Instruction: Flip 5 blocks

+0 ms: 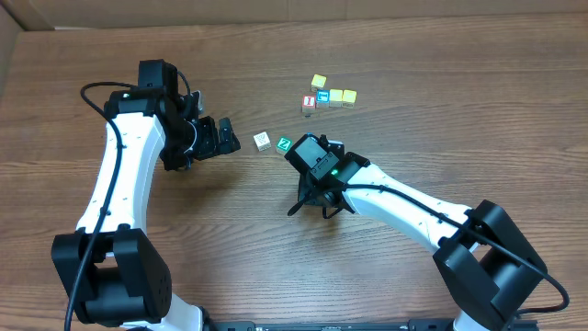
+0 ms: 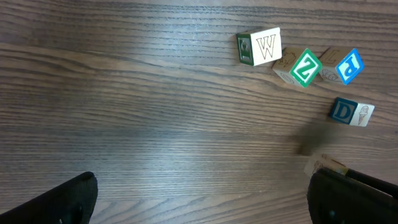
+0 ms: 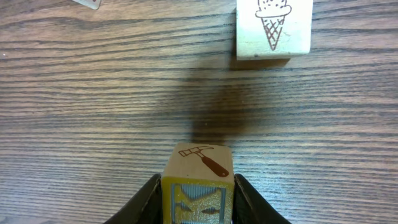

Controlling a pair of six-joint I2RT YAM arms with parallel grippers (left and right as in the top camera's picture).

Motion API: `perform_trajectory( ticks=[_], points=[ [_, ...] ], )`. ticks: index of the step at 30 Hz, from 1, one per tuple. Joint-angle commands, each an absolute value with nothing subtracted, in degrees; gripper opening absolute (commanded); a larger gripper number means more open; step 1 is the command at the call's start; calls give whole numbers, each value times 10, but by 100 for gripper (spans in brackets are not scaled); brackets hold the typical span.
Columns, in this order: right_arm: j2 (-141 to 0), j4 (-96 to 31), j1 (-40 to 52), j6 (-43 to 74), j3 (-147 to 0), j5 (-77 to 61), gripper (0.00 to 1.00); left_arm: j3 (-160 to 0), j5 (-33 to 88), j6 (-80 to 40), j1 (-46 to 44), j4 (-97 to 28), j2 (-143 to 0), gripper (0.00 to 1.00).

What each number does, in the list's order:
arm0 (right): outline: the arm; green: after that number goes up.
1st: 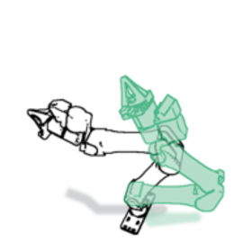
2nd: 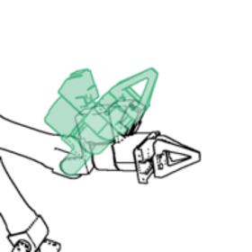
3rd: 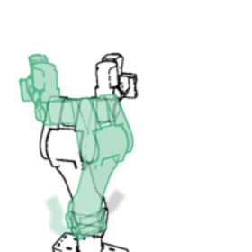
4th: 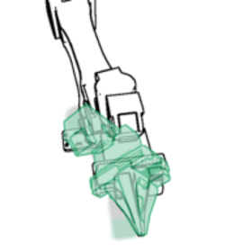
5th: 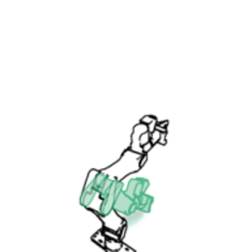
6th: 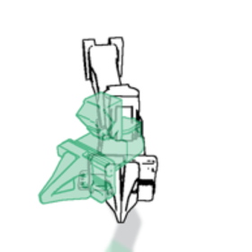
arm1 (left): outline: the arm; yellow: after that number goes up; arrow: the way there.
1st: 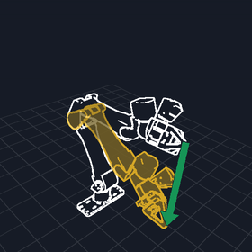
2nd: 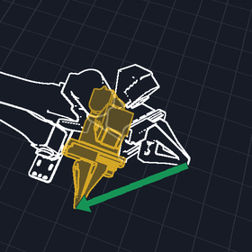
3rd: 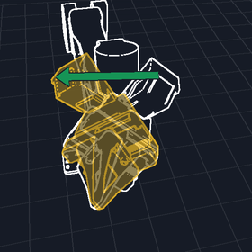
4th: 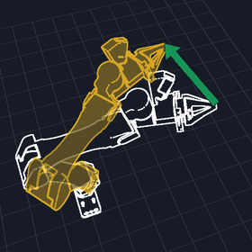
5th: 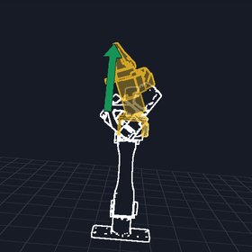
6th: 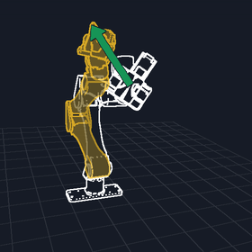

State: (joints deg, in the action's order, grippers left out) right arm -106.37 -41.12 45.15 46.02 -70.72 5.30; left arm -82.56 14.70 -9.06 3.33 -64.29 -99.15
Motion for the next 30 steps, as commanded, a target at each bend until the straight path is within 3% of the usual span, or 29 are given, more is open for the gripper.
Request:
perform_trajectory(
  ticks=[1,30],
  points=[
    [-1065,-407,454,455,-701,65,33,-837,144,-90,26,-642,-997,100],
    [-1065,-425,454,452,-686,44,33,-837,144,-90,26,-642,-997,100]
  ],
)
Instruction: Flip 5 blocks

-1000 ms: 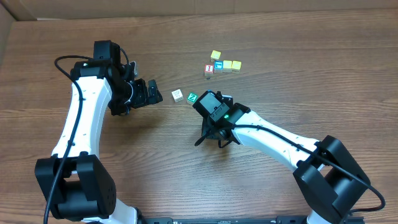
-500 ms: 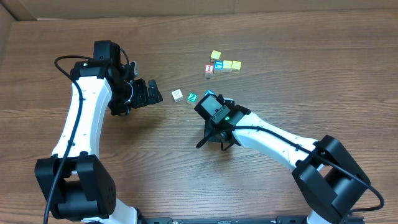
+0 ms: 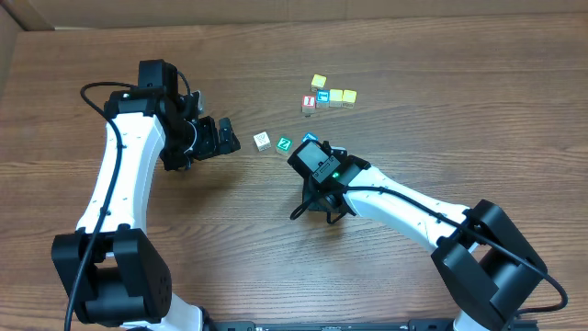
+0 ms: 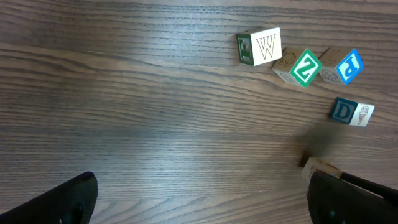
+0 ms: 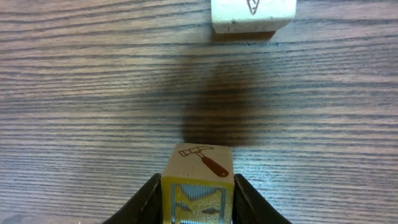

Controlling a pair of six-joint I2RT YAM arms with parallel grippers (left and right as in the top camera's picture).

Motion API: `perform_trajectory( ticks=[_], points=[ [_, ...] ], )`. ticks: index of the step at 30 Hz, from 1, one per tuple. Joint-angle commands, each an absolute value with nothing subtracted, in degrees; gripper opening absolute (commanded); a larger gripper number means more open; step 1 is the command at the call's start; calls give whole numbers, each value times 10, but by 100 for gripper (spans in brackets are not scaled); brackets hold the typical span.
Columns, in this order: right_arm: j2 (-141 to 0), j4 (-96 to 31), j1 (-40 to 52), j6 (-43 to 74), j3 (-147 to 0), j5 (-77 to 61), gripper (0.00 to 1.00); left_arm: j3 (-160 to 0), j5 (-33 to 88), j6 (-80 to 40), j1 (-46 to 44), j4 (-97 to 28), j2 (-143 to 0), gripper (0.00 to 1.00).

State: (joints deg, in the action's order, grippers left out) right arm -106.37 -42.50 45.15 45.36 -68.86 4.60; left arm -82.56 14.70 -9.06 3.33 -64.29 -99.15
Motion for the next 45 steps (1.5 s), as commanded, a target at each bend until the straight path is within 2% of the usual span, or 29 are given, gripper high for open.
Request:
perform_trajectory(
  ticks=[1,38,40,43,45],
  points=[
    [-1065,-426,454,452,-686,44,36,-837,144,-90,26,-642,-997,100],
    [-1065,-425,454,401,-686,46,37,-837,144,-90,26,-642,-997,100],
    [-1065,-419,454,403,-686,46,41,-837,144,-90,26,-642,-997,100],
    [-1065,-410,448,401,-695,46,53,-837,144,-90,26,-642,-997,100],
    [-1065,-424,435,400,-714,46,56,-837,144,-90,26,-642,-997,100]
  ],
)
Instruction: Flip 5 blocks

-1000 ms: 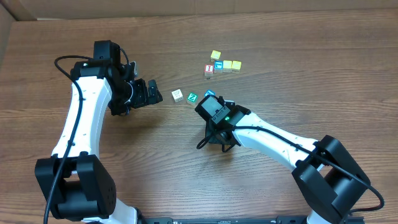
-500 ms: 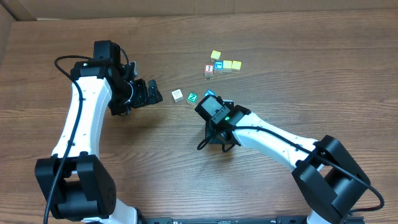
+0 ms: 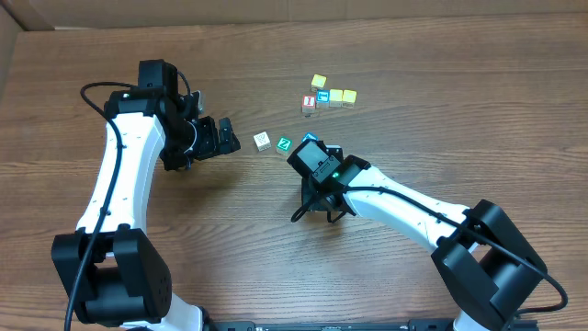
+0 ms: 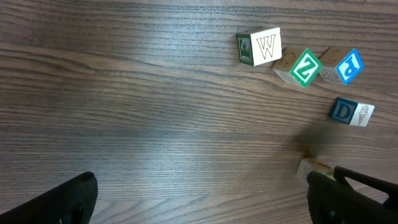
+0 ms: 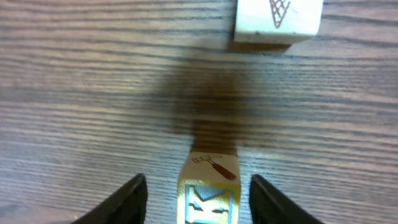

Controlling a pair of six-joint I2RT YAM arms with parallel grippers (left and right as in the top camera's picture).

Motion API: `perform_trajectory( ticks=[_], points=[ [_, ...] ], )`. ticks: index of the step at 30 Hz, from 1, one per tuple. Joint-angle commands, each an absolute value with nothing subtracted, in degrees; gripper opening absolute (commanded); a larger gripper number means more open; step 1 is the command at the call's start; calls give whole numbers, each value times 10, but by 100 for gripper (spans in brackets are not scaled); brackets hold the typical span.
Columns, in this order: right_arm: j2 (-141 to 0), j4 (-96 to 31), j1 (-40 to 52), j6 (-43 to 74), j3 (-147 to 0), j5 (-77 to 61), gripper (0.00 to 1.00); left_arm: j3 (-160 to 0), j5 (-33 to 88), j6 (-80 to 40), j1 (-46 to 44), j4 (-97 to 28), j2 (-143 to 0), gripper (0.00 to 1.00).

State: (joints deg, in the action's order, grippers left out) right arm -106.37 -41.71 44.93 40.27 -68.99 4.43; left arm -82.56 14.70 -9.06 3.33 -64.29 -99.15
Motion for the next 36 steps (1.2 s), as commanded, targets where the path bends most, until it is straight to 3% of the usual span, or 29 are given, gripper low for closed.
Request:
perform_trajectory(
  ticks=[1,4,11,27,36],
  points=[
    [-1065,-438,423,394,-733,45,56,-837,144,-90,26,-642,-997,100],
    [-1065,-473,387,359,-790,33,61,-837,144,-90,26,-642,-997,100],
    [-1067,-488,321,327,-844,18,62,-837,144,-90,26,-642,-997,100],
    [-1166,-453,335,282,-836,20,61,-837,144,-90,26,-642,-997,100],
    [-1166,-460,335,282,-836,20,48,-837,144,-90,26,-642,-997,100]
  ],
)
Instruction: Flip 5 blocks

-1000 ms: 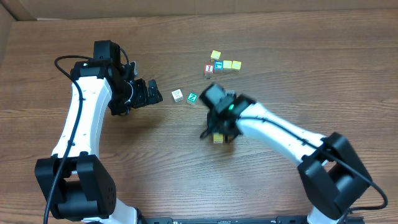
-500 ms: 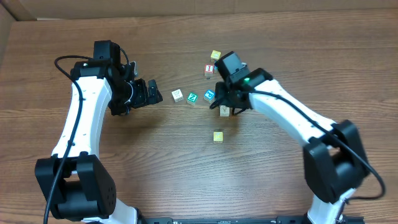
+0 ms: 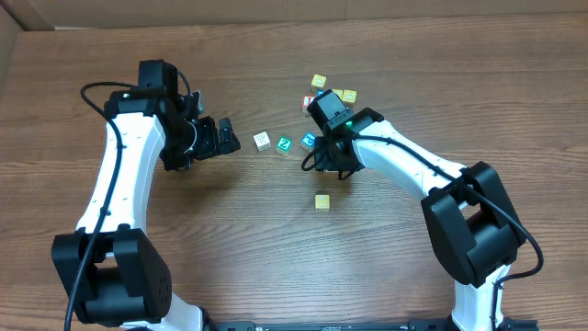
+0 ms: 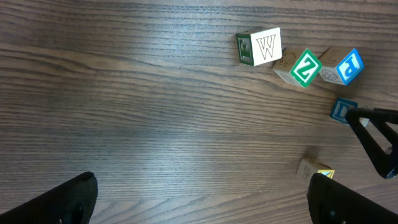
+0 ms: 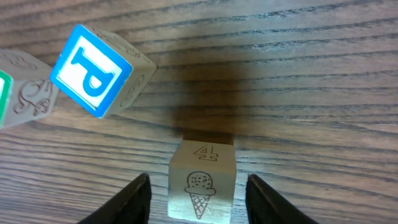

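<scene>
My right gripper is open and straddles a pale block with an ice cream and a "4", with a gap on each side. The blue P block lies just beyond it to the left. In the overhead view the right gripper sits by the blue P block, the green Z block and the white W block. A yellow block lies alone nearer the front. My left gripper hangs open over bare wood, left of the W block.
Several more blocks, yellow, blue and red, cluster at the back behind the right arm. The left arm stands along the left side. In the left wrist view the right gripper's dark fingers partly cover the D block.
My right gripper has moved away from the yellow hammer block toward the back. It now stands open around the ice cream block. The yellow block lies alone on the table. The left arm is unchanged.
My right gripper was shut on the hammer block close to the ice cream block, and still held it a second later. Then the jaws stood open with that block on the wood. Now the gripper is open round the ice cream block.
</scene>
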Controlling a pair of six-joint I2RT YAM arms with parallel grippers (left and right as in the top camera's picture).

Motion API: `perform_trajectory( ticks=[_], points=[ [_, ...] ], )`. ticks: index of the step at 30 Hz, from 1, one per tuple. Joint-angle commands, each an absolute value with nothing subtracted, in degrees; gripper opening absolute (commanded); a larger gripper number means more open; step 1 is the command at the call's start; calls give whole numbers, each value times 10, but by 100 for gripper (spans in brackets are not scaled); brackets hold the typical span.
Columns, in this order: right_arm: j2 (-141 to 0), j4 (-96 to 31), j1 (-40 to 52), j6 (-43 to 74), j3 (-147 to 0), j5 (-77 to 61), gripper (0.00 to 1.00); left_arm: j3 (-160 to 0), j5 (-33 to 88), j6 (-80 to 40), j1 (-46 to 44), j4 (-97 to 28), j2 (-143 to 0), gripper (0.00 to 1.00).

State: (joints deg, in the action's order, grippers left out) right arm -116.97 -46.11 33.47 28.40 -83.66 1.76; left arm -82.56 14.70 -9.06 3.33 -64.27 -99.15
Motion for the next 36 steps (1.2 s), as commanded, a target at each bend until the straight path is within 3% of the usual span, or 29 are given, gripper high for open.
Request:
perform_trajectory(
  ticks=[1,10,17,27,36],
  points=[
    [-1166,-459,335,282,-836,20,49,-837,144,-90,26,-642,-997,100],
    [-1180,-453,335,282,-836,21,48,-837,144,-90,26,-642,-997,100],
    [-1184,-454,335,283,-836,20,37,-837,144,-90,26,-642,-997,100],
    [-1184,-460,335,282,-836,21,41,-837,144,-90,26,-642,-997,100],
    [-1184,-467,335,282,-838,20,36,-837,144,-90,26,-642,-997,100]
  ],
)
